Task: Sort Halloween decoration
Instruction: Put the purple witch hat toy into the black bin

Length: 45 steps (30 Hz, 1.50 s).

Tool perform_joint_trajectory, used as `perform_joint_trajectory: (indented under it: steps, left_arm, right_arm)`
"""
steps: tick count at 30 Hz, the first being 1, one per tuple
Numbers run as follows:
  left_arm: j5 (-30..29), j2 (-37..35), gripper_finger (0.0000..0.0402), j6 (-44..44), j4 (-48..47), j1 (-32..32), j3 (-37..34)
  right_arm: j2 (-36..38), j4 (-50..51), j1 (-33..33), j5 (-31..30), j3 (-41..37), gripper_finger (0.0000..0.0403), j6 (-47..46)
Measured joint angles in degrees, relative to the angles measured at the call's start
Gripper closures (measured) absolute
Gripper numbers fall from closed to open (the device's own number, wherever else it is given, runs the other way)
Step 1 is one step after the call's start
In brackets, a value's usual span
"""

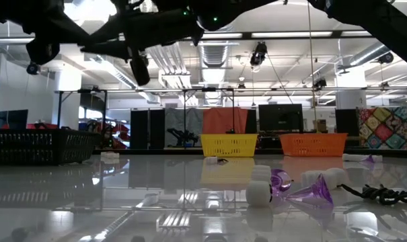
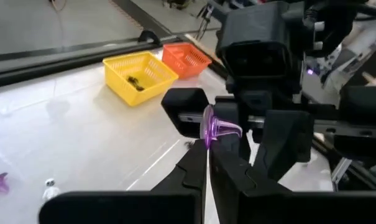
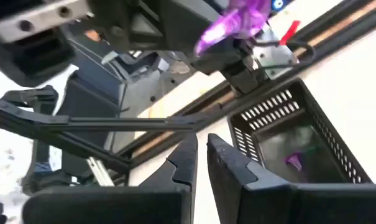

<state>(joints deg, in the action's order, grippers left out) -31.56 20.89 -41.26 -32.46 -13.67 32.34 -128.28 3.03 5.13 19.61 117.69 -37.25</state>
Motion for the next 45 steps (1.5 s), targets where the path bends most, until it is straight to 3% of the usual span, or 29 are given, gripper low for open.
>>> perform_joint_trajectory:
  steps: [7, 16, 22, 29, 32, 38, 45]
  left_arm:
    - [3.2, -1.1, 0.0401, -5.8, -8.7, 0.0, 0.0]
    - [17.4, -0.5, 0.0401, -14.1, -18.9, -0.1, 0.0]
    - [20.2, 1.9, 0.0401, -18.1, -26.7, -0.1, -0.1]
    - [20.3, 4.7, 0.0401, -17.9, -26.8, -0.1, -0.2]
    - [20.5, 6.1, 0.0401, -16.8, -26.9, -0.1, -0.7]
    - [20.6, 9.3, 0.0401, -14.5, -26.9, -0.1, -1.5]
    - [20.2, 12.6, 0.0401, -12.4, -26.7, -0.1, -1.8]
  right_arm:
    - [-1.1, 0.4, -0.1, -0.7, 0.0, 0.0374, -2.0]
    - [0.7, 5.9, 1.4, -1.0, 0.1, 0.0374, -1.3]
    - [4.8, 20.7, 2.4, 0.3, 0.1, 0.0374, 4.0]
    - [10.6, 37.7, 2.4, -0.8, 0.1, 0.0374, 8.4]
    - [12.7, 45.9, 1.8, -5.2, 0.1, 0.0374, 8.7]
    - [16.1, 60.8, -0.5, -20.6, 0.1, 0.0374, 7.3]
    - [17.5, 74.7, -2.6, -31.7, 0.2, 0.0374, -2.1]
